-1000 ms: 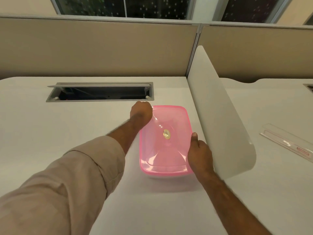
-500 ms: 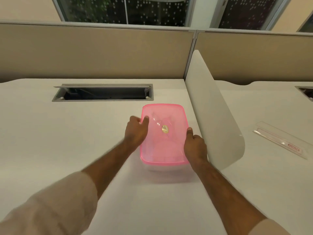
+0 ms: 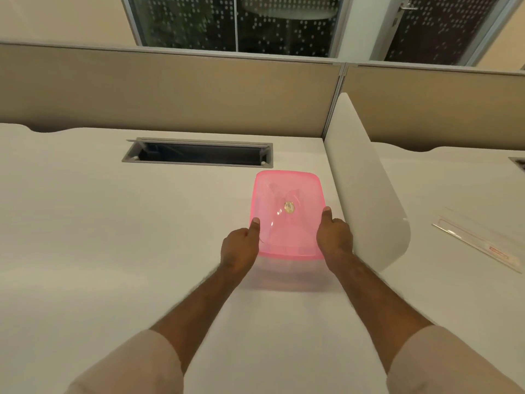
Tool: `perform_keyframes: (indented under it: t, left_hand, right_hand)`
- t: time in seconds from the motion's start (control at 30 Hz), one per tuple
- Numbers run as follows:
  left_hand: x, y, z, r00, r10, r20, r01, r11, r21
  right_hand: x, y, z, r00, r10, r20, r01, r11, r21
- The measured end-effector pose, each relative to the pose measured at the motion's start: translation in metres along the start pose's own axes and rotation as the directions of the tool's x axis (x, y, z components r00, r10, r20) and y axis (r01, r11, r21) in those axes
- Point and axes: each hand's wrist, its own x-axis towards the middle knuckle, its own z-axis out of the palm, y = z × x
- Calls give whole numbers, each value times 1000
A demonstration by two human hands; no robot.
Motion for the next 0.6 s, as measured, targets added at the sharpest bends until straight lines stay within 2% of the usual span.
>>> perform_keyframes:
  t: [0.2,0.27,0.37,0.43,0.47,0.53,0.6]
  left_hand:
    - [-7,5,-4,998,-53,44,55,998,-42]
    - [-7,8,-7,989,-117,94,124,989,-77]
    - [-12,6,-21,941,-225,254,285,931,-228]
    - [-16,-2,-31,925,-236,298,312,920,-238]
    - [-18,-8,-35,927,-238,291,309,923,-229]
    - [-21,-21,-48,941,-233,245,277,947,-164]
    - [-24,-36,-62,982,-160,101,164,986,-38]
  right_hand:
    - [-8,-5,-8,999,23,28,-24,1000,15]
    - [-6,-7,-12,990,92,103,-101,992,81]
    - [-9,-7,-22,931,212,296,-297,914,278]
    - [-9,-4,-29,920,196,338,-306,900,311]
    - [-10,-2,-31,933,165,319,-263,919,295]
    - [-17,1,-31,980,68,188,-102,979,177]
    - [-31,5,-28,991,-114,-68,112,993,-32]
